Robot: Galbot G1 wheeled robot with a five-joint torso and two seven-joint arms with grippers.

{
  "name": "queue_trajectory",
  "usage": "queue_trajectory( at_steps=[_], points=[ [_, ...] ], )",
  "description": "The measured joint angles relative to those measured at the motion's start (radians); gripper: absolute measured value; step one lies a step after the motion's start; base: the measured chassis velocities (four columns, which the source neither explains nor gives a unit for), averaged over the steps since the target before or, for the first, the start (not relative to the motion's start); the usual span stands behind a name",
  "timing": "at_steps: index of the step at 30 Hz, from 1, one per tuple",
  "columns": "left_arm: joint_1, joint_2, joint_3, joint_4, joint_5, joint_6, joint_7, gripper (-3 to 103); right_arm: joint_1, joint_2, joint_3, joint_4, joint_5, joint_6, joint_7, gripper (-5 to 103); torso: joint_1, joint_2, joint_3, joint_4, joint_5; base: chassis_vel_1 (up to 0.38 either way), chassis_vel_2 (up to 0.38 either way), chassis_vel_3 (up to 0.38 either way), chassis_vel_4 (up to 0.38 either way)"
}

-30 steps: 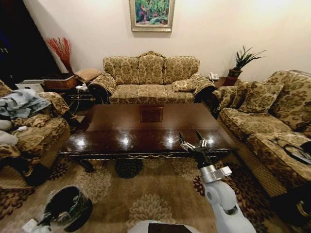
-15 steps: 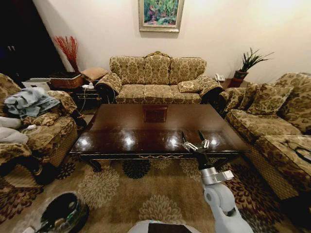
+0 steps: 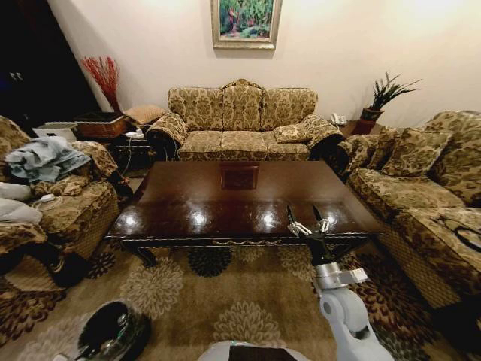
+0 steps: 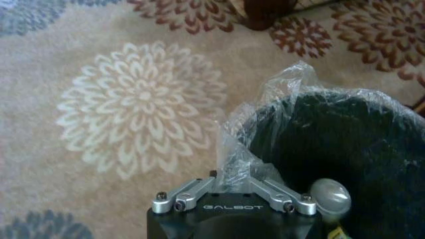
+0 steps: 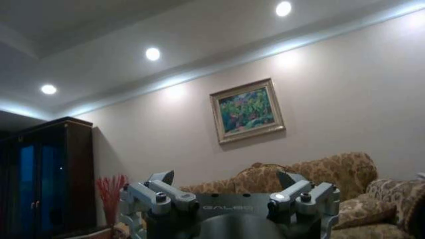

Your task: Move to the front of the table and place the trash on the table into the trash bin.

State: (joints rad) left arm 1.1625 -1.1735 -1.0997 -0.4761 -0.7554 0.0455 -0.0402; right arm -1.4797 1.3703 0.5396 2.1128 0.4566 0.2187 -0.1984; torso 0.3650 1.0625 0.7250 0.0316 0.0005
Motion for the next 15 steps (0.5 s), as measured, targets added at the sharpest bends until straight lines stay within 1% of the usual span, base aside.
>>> queue_trajectory(
  at_steps=[2, 6, 9, 12, 15],
  points=[
    [-0.017, -0.009, 0.008, 0.018, -0.003, 0.001, -0.006, 3, -0.002, -0.001, 0.006, 0.003, 0.001, 0.0, 0.0, 100, 0.0, 0.0, 0.0, -0.0001, -0.0003, 0.0, 0.0, 0.0, 0.0],
    [-0.032, -0.031, 0.012, 0.038, -0.003, -0.01, -0.008, 3, -0.008, -0.001, 0.017, 0.011, 0.006, 0.0, 0.0, 100, 0.0, 0.0, 0.0, 0.0007, -0.0007, 0.0, 0.0, 0.0, 0.0],
    [-0.041, -0.039, 0.013, 0.042, -0.003, -0.01, -0.008, 3, -0.012, 0.0, 0.022, 0.016, 0.007, 0.001, 0.0, 100, 0.0, 0.0, 0.0, 0.0009, -0.0006, 0.0, 0.0, 0.0, 0.0],
    [-0.059, -0.047, 0.016, 0.051, 0.001, -0.013, -0.007, 3, -0.015, 0.008, 0.028, 0.026, 0.009, 0.004, 0.0, 100, 0.0, 0.0, 0.0, 0.0002, -0.0004, 0.0, 0.0, 0.0, 0.0],
    [-0.072, -0.05, 0.016, 0.061, 0.011, -0.017, -0.007, 3, -0.018, 0.015, 0.036, 0.028, 0.016, 0.009, -0.001, 100, 0.0, 0.0, 0.0, 0.0003, -0.0003, 0.0, 0.0, 0.0, 0.0]
  ],
)
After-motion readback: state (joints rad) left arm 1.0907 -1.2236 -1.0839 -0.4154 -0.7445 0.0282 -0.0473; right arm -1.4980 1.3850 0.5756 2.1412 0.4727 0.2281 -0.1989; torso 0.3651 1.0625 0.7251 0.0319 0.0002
